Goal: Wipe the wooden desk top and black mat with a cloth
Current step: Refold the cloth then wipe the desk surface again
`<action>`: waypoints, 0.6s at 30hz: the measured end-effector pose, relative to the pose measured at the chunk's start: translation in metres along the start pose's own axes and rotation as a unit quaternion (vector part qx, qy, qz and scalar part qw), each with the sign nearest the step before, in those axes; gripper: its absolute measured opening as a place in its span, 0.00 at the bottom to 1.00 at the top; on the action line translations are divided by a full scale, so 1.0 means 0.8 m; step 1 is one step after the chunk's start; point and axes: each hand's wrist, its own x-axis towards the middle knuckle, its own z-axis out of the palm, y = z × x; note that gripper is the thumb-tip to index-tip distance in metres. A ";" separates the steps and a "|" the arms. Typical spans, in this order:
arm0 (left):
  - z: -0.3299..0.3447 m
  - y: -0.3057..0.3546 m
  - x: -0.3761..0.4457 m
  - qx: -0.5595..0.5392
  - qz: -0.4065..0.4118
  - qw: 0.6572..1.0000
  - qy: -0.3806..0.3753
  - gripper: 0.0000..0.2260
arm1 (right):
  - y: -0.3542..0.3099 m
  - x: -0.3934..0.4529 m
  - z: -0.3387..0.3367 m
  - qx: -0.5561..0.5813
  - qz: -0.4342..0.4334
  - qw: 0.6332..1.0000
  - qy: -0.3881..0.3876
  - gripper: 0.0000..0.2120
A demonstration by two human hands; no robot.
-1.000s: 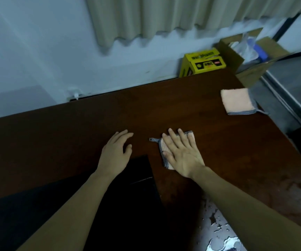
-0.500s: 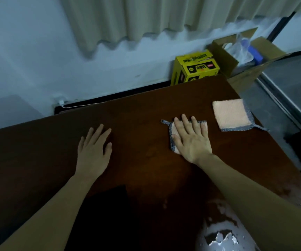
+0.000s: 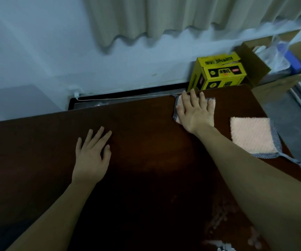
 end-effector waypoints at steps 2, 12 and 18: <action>0.001 0.001 -0.002 -0.005 -0.002 1.000 0.010 0.21 | -0.011 -0.001 0.001 -0.004 -0.005 1.000 -0.009 0.30; -0.001 0.003 -0.004 0.001 0.006 1.000 0.023 0.21 | -0.012 -0.156 0.010 -0.052 -0.382 0.918 -0.094 0.30; 0.002 0.003 -0.003 -0.003 0.002 1.000 0.026 0.21 | 0.057 0.033 -0.015 -0.068 -0.088 0.994 -0.010 0.31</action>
